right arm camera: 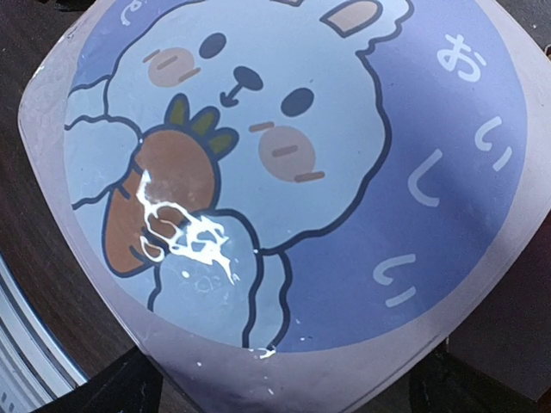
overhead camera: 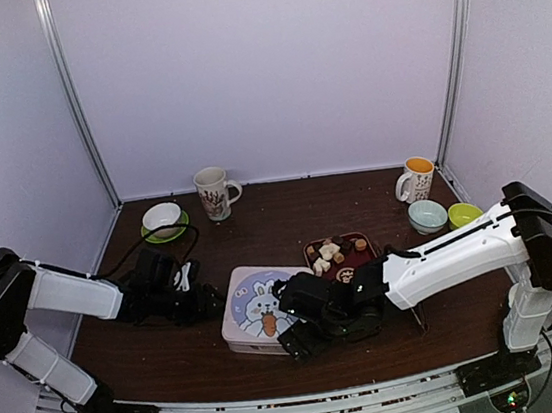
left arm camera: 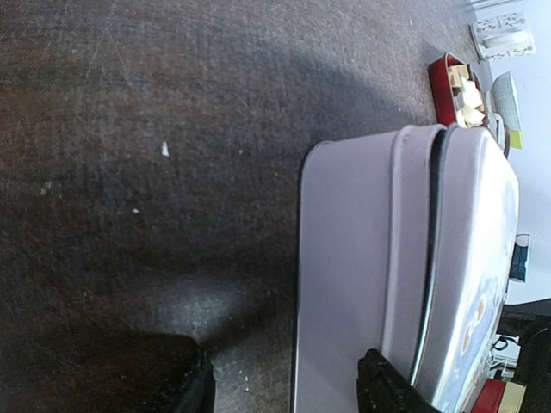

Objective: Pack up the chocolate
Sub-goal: Adjust the box lid for the packing box, then press the box lid onto the packing box.

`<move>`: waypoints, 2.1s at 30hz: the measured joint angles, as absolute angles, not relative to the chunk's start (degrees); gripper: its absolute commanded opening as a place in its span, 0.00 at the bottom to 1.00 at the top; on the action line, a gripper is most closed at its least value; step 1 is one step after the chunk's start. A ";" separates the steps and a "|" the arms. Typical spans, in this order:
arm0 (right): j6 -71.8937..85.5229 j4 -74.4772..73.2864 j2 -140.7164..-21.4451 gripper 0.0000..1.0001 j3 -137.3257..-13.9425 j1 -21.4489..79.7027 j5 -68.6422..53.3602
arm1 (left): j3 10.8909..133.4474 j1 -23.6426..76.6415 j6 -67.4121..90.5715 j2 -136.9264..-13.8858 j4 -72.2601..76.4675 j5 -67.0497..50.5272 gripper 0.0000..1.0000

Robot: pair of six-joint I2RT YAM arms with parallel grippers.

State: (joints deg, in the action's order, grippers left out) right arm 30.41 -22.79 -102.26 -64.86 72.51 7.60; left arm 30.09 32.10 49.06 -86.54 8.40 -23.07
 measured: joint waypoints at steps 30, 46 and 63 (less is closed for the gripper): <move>24.99 -15.81 -83.40 1.00 -46.33 71.26 2.96 | 27.83 37.89 56.60 -84.44 10.00 -20.47 0.60; 23.94 -10.81 -76.01 1.00 -43.18 69.17 0.14 | 26.11 40.21 60.38 -82.59 10.70 -19.42 0.61; 31.53 -2.31 -75.35 1.00 -39.64 60.38 -8.78 | 25.02 35.94 50.54 -60.51 -3.81 -15.16 0.97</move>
State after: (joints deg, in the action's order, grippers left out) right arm 31.53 -2.31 -75.35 -39.64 60.38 -8.78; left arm 25.02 35.94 50.54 -60.51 -3.81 -15.16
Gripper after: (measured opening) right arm 1.000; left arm 0.940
